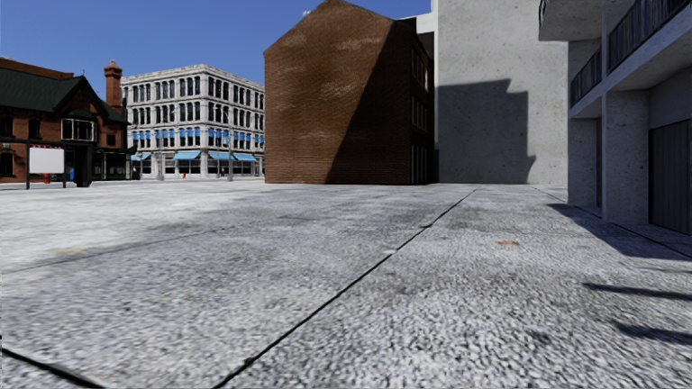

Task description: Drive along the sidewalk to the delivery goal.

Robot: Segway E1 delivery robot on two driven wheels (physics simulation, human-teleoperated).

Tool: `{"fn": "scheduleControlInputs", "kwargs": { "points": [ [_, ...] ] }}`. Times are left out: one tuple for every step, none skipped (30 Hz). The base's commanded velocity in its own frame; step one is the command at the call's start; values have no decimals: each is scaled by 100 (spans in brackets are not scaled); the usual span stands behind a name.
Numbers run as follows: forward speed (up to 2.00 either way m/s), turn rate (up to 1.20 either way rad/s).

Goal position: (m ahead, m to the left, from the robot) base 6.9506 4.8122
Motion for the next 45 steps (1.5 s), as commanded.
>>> {"fn": "scheduleControlInputs", "kwargs": {
  "points": [
    [198, 23],
    [198, 35],
    [198, 51],
    [198, 65],
    [198, 78],
    [198, 83],
    [198, 84],
    [198, 84],
    [198, 84],
    [198, 39],
    [198, 21],
    [198, 11],
    [198, 3],
    [198, 0],
    [198, 0],
    [198, 0],
    [198, 0],
    [198, 0],
    [198, 0],
    [198, 0],
    [198, 0],
    [198, 5],
    [198, 56],
    [198, 76],
    [198, 90],
    [198, 90],
    [198, 95],
    [199, 96],
    [199, 96],
    [199, 96],
    [199, 96],
    [199, 83],
    [199, 36],
    [199, 23],
    [199, 19],
    [199, 19],
    [199, 18],
    [199, 15],
    [199, 10],
    [199, 8],
    [199, 7],
    [199, 7],
    [199, 7],
    [199, 7],
    [199, 7]
  ]
}}
